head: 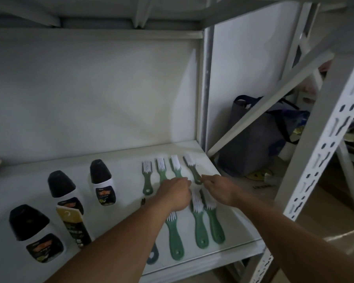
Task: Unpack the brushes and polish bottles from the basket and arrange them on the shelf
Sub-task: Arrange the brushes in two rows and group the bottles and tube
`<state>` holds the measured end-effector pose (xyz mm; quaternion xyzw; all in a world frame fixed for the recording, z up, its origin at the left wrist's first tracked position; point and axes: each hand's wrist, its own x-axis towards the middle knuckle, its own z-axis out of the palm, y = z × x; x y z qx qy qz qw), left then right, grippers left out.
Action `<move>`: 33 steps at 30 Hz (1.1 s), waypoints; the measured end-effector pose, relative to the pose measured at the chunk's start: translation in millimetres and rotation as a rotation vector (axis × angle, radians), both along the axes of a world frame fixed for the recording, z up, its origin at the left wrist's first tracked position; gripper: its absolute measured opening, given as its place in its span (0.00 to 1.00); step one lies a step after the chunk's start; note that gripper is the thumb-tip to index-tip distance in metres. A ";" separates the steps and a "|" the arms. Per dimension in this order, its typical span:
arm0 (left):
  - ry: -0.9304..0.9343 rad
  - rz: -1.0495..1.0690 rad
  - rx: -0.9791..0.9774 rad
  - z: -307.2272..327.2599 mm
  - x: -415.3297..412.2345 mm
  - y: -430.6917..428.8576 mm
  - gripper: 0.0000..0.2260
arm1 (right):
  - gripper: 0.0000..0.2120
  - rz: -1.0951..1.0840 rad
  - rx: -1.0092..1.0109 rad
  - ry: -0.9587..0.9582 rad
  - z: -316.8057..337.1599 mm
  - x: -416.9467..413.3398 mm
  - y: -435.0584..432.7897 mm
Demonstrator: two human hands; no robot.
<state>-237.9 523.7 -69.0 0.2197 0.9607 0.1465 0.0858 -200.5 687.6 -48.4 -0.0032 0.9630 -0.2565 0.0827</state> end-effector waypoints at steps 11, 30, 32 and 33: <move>0.019 0.044 0.143 12.3 23.5 4.3 0.21 | 0.18 -0.039 -0.119 0.025 -6.5 -7.3 2.4; 0.275 -0.072 -0.172 -12.2 94.1 1.0 0.26 | 0.26 -0.107 0.181 0.338 -57.0 67.0 -12.4; 0.276 -0.078 -0.160 -16.3 94.9 -0.9 0.27 | 0.26 -0.107 0.168 0.330 -58.3 65.8 -12.9; 0.274 -0.079 -0.151 -18.0 95.4 -1.7 0.27 | 0.26 -0.105 0.164 0.330 -59.3 64.8 -12.7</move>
